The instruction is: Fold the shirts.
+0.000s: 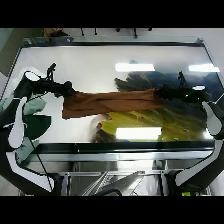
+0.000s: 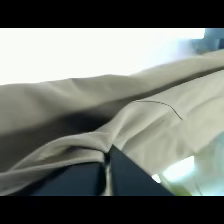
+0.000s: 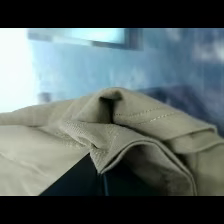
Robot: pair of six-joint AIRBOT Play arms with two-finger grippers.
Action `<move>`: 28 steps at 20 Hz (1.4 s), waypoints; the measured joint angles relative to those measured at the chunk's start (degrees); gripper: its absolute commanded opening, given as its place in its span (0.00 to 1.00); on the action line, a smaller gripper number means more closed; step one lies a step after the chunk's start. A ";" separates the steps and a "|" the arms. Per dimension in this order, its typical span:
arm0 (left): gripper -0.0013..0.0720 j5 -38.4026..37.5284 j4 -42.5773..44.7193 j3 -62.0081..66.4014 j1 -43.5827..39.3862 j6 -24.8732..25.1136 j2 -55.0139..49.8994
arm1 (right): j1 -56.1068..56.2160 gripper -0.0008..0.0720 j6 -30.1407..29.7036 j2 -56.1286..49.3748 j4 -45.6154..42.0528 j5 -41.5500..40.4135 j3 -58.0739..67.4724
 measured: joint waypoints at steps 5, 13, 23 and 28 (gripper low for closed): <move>0.97 -4.07 0.07 8.57 0.55 -1.55 -4.61 | -3.41 0.96 -0.37 0.55 -3.04 0.31 4.24; 0.97 -15.32 0.28 20.44 0.35 -6.58 -5.60 | -5.81 0.96 2.16 -4.33 -6.95 4.42 6.40; 0.40 -13.86 0.24 22.25 -9.42 -7.78 -6.03 | -3.06 0.04 -0.59 -6.78 -5.16 10.80 6.32; 0.04 -9.75 0.28 22.25 -16.17 -7.80 -10.03 | -3.08 0.04 -0.74 -4.09 0.42 16.98 10.75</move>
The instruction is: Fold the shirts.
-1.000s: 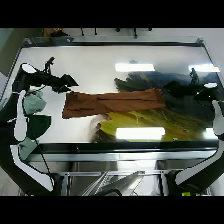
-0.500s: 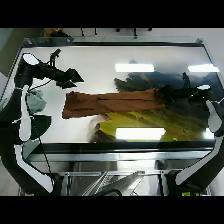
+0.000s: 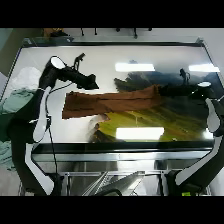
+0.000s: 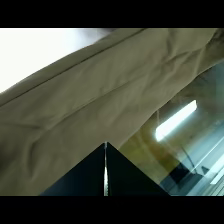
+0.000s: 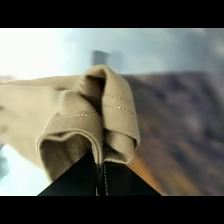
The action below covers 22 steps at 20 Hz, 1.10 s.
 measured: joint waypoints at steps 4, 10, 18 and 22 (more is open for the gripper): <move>0.04 8.20 -1.49 0.02 -8.79 -0.39 -6.05 | -0.04 0.04 6.64 6.34 1.57 6.75 7.06; 0.04 21.46 -9.86 2.95 -19.58 -1.05 -15.41 | -0.02 0.04 14.91 15.85 2.19 12.35 11.69; 0.04 17.53 -22.71 6.34 -18.05 0.98 -12.63 | 1.46 0.04 19.78 18.16 2.34 15.65 12.35; 0.04 6.91 -32.02 6.29 -6.51 5.66 0.68 | 7.93 0.04 20.87 17.77 3.21 11.43 12.37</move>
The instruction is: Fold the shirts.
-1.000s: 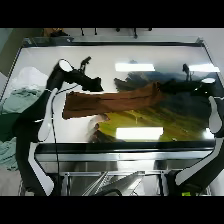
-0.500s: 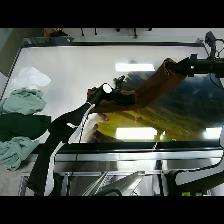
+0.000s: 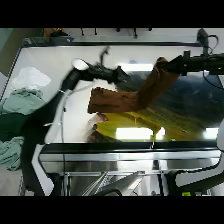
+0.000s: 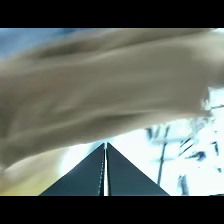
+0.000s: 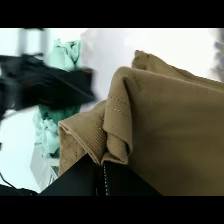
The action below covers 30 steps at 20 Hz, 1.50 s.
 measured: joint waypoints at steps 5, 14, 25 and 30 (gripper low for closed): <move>0.04 -10.75 -7.48 -0.57 17.92 3.56 16.50 | 17.94 0.04 -0.15 -6.03 0.42 -14.99 -0.11; 0.04 -17.16 -9.81 -15.28 32.46 13.40 29.55 | 41.99 0.86 -10.27 -24.02 1.29 -43.82 -0.33; 0.04 -19.26 -10.75 -20.41 33.62 16.35 30.69 | 10.64 0.95 -0.24 -13.05 -16.70 -21.66 -2.08; 0.04 -19.63 -11.85 -20.50 33.62 16.35 30.69 | 6.54 0.96 0.31 -13.73 -23.12 -17.44 -9.11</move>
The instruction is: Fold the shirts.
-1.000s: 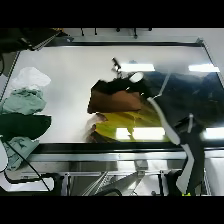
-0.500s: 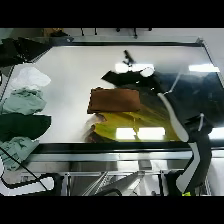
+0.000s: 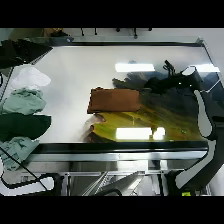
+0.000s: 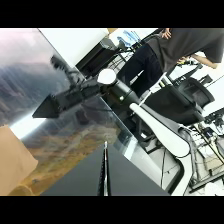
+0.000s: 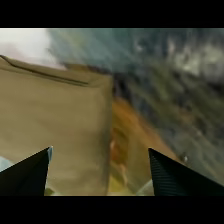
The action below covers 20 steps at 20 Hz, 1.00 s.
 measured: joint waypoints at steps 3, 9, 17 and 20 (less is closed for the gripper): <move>0.04 -0.31 -0.13 0.00 -0.13 -0.02 0.00 | 2.40 0.96 -1.31 -2.36 -0.59 -0.17 -1.73; 0.04 -0.87 -0.20 0.00 -0.20 -0.13 0.00 | 7.06 0.04 -7.02 -5.33 7.10 -0.59 -2.54; 0.04 -1.07 -0.28 0.00 -0.24 -0.24 0.00 | -4.63 0.03 -10.86 -1.38 19.08 -1.95 -1.38; 0.04 -1.07 -0.17 0.00 -0.31 -0.22 0.00 | -17.09 0.03 -6.62 2.36 14.10 -2.16 -1.33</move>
